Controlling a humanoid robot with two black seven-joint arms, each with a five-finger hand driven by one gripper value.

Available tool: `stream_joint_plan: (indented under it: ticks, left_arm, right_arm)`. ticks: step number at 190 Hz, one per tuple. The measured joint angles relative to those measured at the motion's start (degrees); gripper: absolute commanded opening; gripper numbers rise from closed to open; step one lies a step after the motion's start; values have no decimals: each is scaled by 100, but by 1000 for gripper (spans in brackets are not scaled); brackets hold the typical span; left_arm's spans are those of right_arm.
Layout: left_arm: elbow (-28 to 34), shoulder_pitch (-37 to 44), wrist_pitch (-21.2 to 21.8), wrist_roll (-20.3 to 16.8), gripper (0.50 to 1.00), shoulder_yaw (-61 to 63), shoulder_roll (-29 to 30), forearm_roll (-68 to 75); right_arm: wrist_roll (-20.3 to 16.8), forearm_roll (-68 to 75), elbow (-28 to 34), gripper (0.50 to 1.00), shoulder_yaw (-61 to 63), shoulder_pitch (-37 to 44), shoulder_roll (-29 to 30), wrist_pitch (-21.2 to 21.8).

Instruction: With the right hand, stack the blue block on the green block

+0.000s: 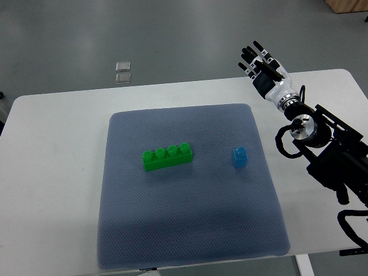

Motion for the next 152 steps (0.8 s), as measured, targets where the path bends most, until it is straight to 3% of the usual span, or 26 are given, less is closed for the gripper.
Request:
stream_joint_plan:
  ticks: [152]
  left_arm:
    - [54,-4,37,-18,1000,17,0,-8]
  right_arm:
    - [32,0,-74,915,8,2,2,-24]
